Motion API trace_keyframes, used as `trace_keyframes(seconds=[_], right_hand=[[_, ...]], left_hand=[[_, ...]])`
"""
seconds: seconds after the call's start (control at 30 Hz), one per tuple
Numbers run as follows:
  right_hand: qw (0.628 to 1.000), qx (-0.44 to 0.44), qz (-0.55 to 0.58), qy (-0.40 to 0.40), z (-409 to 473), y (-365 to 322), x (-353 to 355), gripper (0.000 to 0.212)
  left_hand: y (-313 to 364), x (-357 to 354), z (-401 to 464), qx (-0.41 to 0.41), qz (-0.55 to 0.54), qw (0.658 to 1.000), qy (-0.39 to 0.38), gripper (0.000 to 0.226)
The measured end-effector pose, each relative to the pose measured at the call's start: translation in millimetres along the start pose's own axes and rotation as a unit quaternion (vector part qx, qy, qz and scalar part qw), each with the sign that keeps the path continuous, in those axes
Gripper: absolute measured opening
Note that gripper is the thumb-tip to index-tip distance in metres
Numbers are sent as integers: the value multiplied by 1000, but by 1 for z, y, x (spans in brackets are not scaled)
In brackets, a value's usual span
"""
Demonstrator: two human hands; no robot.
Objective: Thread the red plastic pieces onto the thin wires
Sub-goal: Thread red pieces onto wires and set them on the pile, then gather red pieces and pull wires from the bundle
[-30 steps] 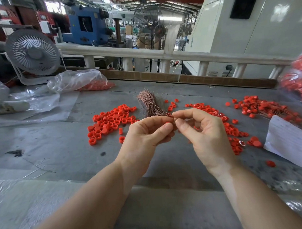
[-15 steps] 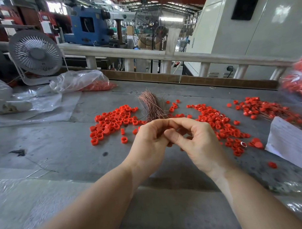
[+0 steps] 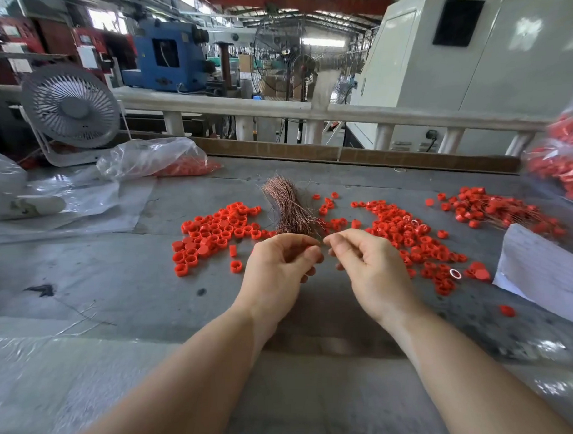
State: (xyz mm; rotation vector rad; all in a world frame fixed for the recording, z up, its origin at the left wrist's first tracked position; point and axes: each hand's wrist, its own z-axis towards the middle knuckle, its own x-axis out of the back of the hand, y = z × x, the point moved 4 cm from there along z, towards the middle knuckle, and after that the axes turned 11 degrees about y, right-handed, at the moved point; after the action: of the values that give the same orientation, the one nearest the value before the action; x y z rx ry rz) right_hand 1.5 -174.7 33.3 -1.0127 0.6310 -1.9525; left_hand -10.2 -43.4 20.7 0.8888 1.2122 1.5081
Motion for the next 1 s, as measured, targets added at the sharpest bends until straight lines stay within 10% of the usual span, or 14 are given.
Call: trace_keyframes(seconds=[1.0], right_hand=[[978, 21, -205, -39, -8, 8, -6, 17]], left_hand=[[-3, -4, -1, -49, 141, 988, -34, 22]])
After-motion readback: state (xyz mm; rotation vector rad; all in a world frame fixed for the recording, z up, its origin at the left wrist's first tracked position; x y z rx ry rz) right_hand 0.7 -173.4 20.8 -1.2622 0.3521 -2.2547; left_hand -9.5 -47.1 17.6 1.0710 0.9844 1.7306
